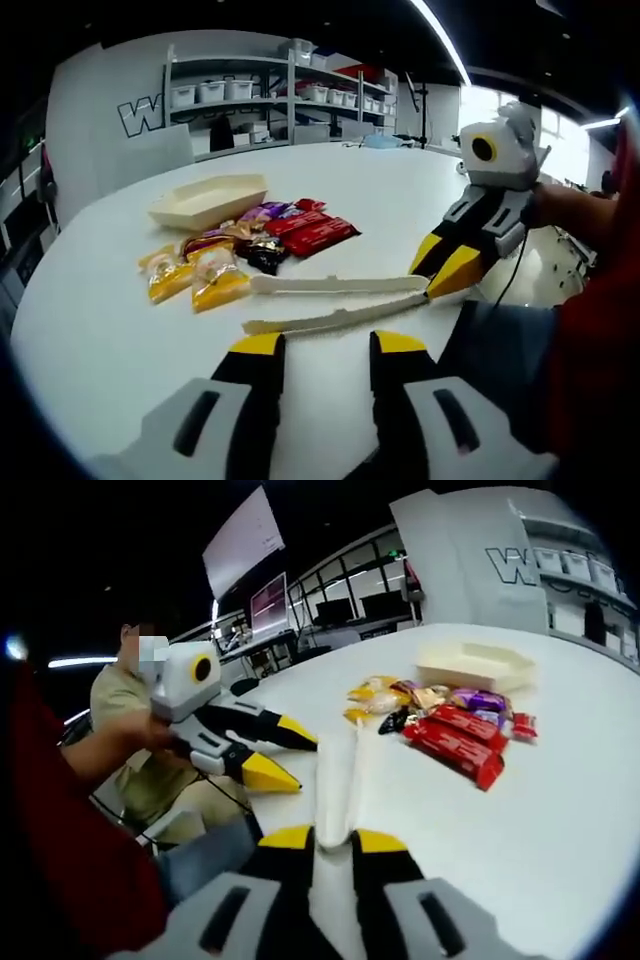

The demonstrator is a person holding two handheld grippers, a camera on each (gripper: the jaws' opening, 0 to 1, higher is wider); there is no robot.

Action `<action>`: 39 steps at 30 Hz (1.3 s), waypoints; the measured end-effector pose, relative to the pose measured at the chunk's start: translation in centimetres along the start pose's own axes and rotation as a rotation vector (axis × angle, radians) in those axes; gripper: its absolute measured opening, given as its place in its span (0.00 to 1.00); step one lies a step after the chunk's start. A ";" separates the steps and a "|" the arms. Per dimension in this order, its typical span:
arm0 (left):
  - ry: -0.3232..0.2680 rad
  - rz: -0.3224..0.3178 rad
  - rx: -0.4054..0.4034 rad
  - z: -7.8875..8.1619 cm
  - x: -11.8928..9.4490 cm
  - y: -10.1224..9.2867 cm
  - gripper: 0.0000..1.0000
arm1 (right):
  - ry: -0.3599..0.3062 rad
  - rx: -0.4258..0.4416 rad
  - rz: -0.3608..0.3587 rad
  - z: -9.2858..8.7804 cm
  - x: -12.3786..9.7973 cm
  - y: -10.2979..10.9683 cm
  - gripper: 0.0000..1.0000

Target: Place the target food into the container with the food tongs after gripping and lifting it, then release it inside without dropping or visibly crushing the food.

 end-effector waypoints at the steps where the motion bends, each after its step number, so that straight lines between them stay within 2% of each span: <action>1: 0.002 0.005 -0.004 -0.1 -0.1 0.1 0.33 | 0.003 0.003 0.008 0.0 0.0 0.1 0.09; 2: 0.002 0.008 -0.012 -0.1 -0.1 0.2 0.33 | 0.012 0.029 0.044 -0.2 0.1 0.8 0.09; 6: -0.006 0.006 -0.044 0.0 -0.3 0.3 0.34 | 0.018 0.014 0.052 -0.2 0.4 1.3 0.09; 9: -0.005 0.009 -0.056 0.0 -0.4 0.3 0.34 | 0.037 0.031 0.106 -0.4 0.8 2.4 0.10; 11: 0.013 0.013 -0.081 0.0 -0.5 0.5 0.35 | 0.034 0.017 0.096 -0.3 0.8 2.5 0.09; 14: 0.017 0.022 -0.094 -0.2 -0.7 0.7 0.36 | 0.024 0.054 0.101 -0.3 0.9 2.5 0.07; 17: 0.018 0.017 -0.131 -0.3 -0.9 0.8 0.37 | 0.021 0.053 0.108 -0.3 0.9 2.6 0.06; 22: -0.010 -0.008 -0.186 0.0 -0.9 0.7 0.41 | 0.031 0.045 0.126 -0.4 1.0 3.0 0.05; 26: -0.002 -0.018 -0.178 0.1 -0.2 0.2 0.41 | 0.044 0.053 0.184 -0.4 1.3 4.3 0.01; 34: -0.007 -0.036 -0.148 0.5 0.7 -0.5 0.44 | 0.055 0.028 0.223 -0.4 1.9 5.7 0.02; 39: -0.018 -0.041 -0.148 0.4 0.6 -0.4 0.44 | 0.049 0.019 0.219 -0.3 1.8 5.6 0.02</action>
Point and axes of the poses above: the point that each gripper's makers call its tool centre point, and the gripper's own axes: x roughly forward along the fingers, y roughly to its left, z roughly out of its top, the point moved 3 cm from there along -x, roughly backward along the fingers, and after that the axes turned 7 degrees about z, right-handed, at the moved point
